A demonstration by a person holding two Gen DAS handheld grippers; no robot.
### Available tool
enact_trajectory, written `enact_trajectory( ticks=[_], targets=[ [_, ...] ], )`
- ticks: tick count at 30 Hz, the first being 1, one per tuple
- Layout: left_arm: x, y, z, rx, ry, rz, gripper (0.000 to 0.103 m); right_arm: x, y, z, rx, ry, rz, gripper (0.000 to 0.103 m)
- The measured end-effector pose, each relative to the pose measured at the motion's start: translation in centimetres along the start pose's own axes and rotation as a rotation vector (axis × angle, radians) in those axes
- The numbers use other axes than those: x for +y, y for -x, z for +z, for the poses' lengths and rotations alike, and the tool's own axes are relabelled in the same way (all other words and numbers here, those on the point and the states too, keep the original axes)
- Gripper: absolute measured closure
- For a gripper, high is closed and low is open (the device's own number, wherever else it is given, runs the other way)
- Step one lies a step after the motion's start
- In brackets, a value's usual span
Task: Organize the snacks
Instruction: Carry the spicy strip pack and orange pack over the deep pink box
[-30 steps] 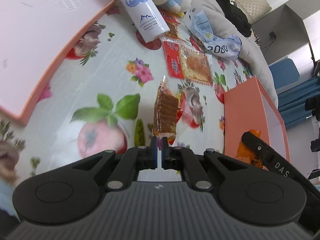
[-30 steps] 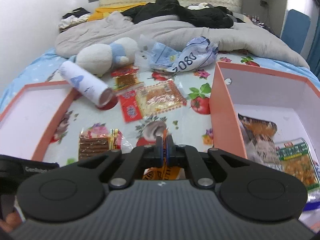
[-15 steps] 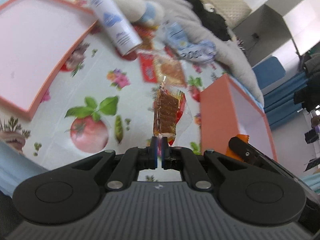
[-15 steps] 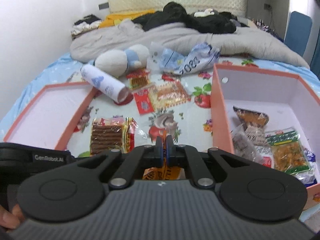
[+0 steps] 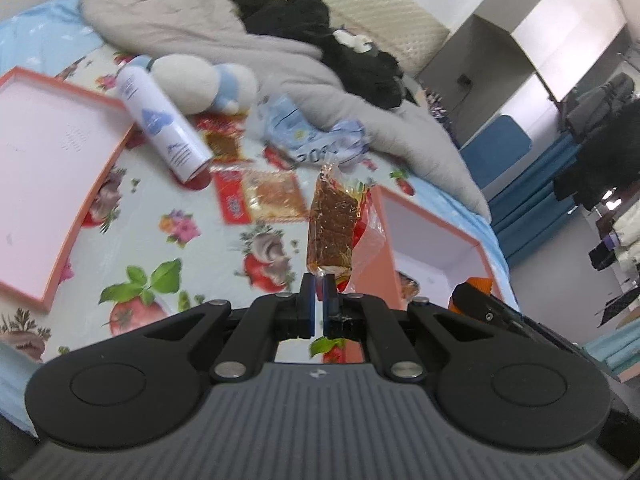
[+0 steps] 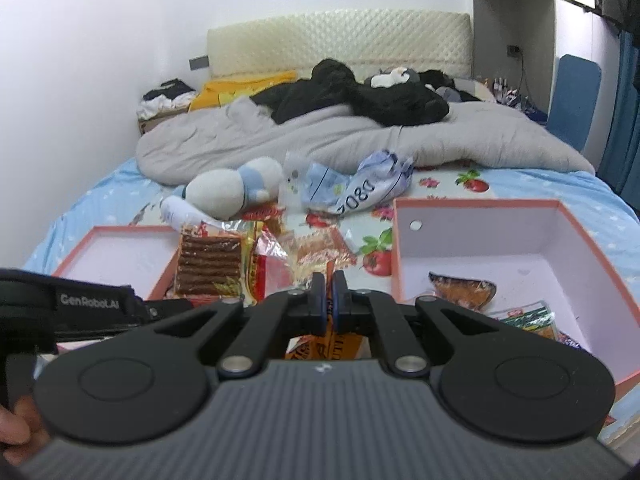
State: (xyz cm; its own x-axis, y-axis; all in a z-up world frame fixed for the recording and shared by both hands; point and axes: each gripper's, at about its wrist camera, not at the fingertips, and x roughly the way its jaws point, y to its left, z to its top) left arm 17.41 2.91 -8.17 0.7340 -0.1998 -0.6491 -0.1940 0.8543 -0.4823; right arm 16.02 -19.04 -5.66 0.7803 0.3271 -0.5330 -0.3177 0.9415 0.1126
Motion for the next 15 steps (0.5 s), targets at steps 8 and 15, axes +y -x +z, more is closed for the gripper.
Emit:
enact_trajectory(
  ticks=[8,15],
  targets=[
    [-4.5,0.8,0.6,-0.014,-0.077,-0.063,0.1,-2.3,2.8,1.4,-0.061,-0.019,-0.035,0.097],
    [-9.4,-0.4,0.8,0.004,-0.186,-0.11,0.099,-6.1,4.3,1.9,-0.075,-0.071,-0.084,0.097]
  ],
)
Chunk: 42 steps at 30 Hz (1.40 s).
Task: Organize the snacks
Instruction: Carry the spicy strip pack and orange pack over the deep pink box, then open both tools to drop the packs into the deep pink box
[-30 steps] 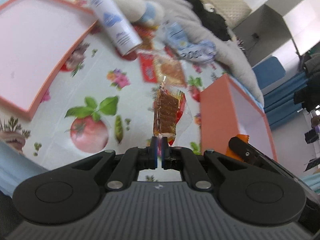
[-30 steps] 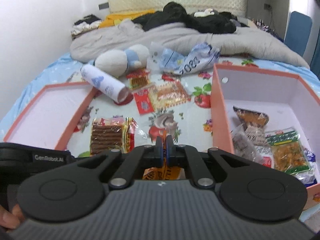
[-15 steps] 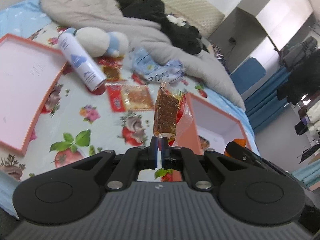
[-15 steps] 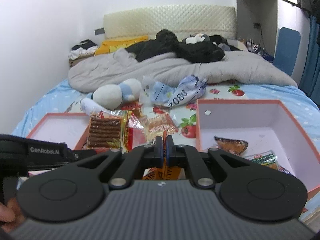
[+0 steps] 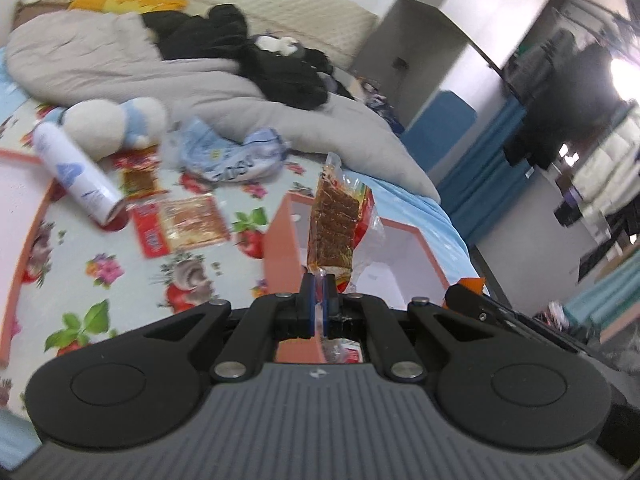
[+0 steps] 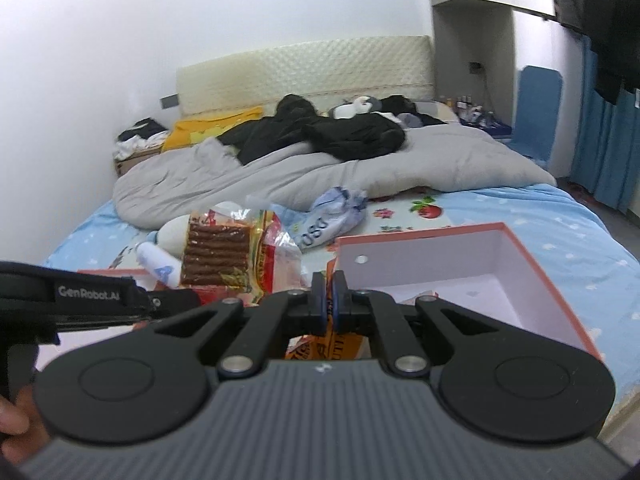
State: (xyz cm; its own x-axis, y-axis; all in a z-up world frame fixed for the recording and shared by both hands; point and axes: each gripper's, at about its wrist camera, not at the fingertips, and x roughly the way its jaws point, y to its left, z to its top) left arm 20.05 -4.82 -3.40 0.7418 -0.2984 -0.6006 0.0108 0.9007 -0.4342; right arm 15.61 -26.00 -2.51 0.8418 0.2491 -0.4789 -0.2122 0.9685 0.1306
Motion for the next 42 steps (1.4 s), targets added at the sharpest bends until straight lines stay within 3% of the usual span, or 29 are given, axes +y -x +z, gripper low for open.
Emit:
enact_trajectory(
  ticks=[11,24,35,37,39,42],
  targets=[
    [-4.5,-8.3,0.9,0.132,-0.107,-0.028,0.099,-6.9,-3.6,-0.3,0.094,-0.039,-0.114,0.097],
    [-5.7,-20.0,0.3,0.318,-0.119,0.024,0.099,-12.8,-11.4,-2.8,0.246,-0.086,-0.131,0.095],
    [-5.7,-22.0,0.0,0.357,-0.139,0.026,0.098,-14.3,-13.1,-3.7,0.282,-0.122,-0.146,0.088],
    [-5.5,-21.6,0.2,0.354,-0.122,0.042,0.095,-14.2,-12.7,-3.5,0.274,-0.128,-0.149,0.083],
    [-5.3,-20.7,0.5,0.351,-0.097,0.054,0.079,-13.9,-12.0,-3.3,0.261,-0.12,-0.153,0.071],
    [-5.3,-18.3,1.0,0.307,-0.101,0.056,0.065,-13.4,-10.8,-3.1,0.239,-0.113,-0.167,0.059]
  ],
)
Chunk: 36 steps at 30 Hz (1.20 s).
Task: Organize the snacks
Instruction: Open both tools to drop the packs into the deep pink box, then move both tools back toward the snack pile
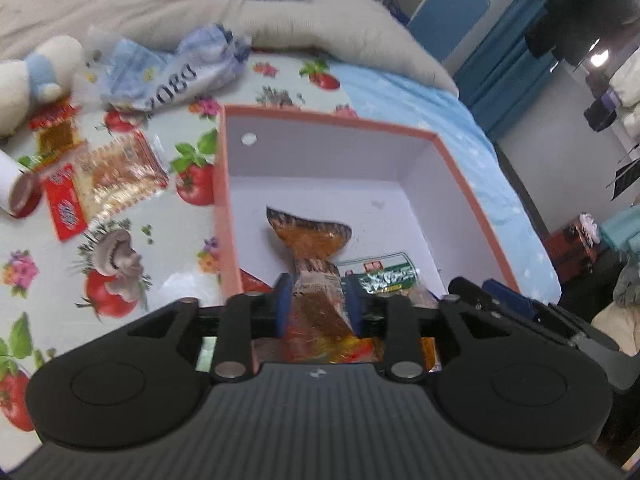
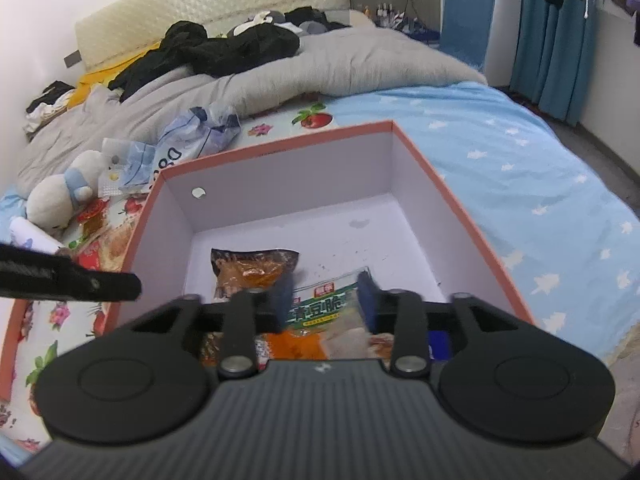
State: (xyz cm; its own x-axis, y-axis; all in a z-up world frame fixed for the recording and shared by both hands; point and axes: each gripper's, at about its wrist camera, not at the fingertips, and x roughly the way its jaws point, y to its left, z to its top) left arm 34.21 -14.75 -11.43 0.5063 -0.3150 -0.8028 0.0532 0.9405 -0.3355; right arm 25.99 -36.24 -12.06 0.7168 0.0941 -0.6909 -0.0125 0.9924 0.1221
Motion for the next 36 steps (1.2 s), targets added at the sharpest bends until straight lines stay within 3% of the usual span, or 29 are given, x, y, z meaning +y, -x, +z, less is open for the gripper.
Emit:
enact_trajectory(
  ticks=[11,19,29,36],
  targets=[
    [1.4,10.3,-3.5,-0.129,0.023,-0.012,0.059,2.9,7.7,-1.6,-0.091,-0.005,0.042,0.059],
    [2.7,16.6,-8.0,-0.211,-0.019,0.033,0.058,6.0,12.9,-3.5,-0.151,0.026,0.1,0.059],
    [6.5,21.3,-13.8,-0.261,0.023,0.074,0.058,9.2,16.2,-7.3,-0.157,0.068,0.152,0.059],
    [9.5,23.0,-16.9,-0.276,0.067,0.114,0.058,11.6,16.2,-9.6,-0.139,0.111,0.214,0.059]
  ],
)
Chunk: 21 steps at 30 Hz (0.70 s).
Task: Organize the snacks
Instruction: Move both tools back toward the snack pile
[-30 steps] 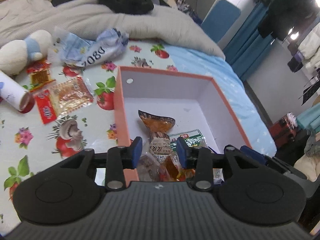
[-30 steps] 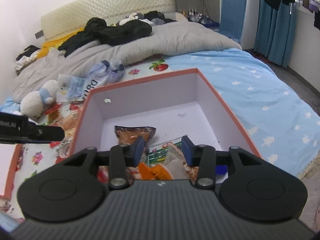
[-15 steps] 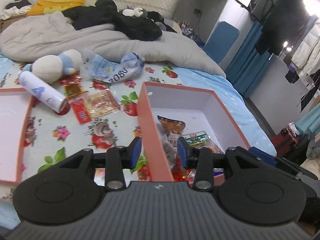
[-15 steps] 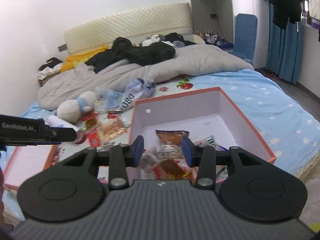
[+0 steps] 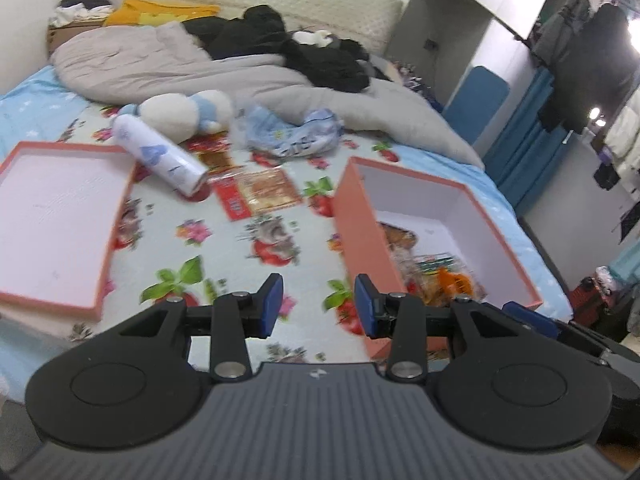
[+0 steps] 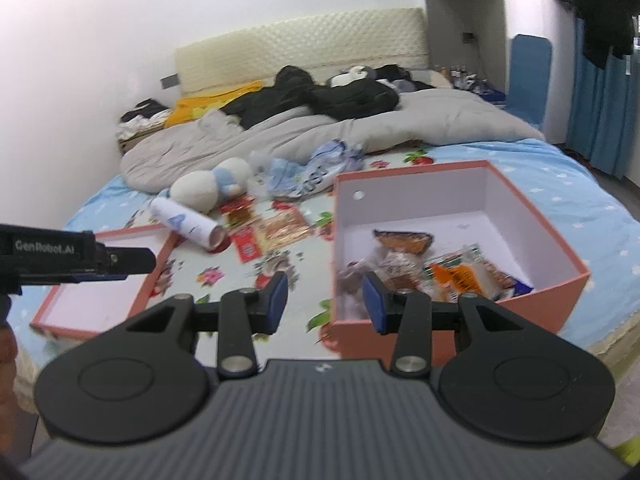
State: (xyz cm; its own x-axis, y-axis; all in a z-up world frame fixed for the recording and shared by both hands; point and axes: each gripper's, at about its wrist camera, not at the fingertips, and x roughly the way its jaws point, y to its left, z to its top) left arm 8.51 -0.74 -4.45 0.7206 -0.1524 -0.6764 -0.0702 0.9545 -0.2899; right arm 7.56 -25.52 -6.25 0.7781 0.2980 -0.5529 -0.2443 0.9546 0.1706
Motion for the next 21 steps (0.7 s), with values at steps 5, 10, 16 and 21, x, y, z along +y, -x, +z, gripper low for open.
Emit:
enact_trajectory(
  ticks=[5,10,16,21],
  targets=[
    [2.3,0.0,-1.1,0.023,0.03,0.035,0.058,1.8,-0.8,-0.7,0.009,0.029,0.036,0.059],
    [3.9,-1.1,-0.9,0.04,0.067,0.055,0.058,3.0,-2.1,-1.2,0.038,0.052,0.063,0.059],
    [5.8,-2.8,0.1,0.051,0.096,0.068,0.058,3.9,-4.4,-1.0,0.079,0.07,0.07,0.059],
    [7.7,-5.0,1.4,0.072,0.113,0.079,0.058,4.9,-6.8,-0.2,0.098,0.077,0.083,0.059]
  ],
)
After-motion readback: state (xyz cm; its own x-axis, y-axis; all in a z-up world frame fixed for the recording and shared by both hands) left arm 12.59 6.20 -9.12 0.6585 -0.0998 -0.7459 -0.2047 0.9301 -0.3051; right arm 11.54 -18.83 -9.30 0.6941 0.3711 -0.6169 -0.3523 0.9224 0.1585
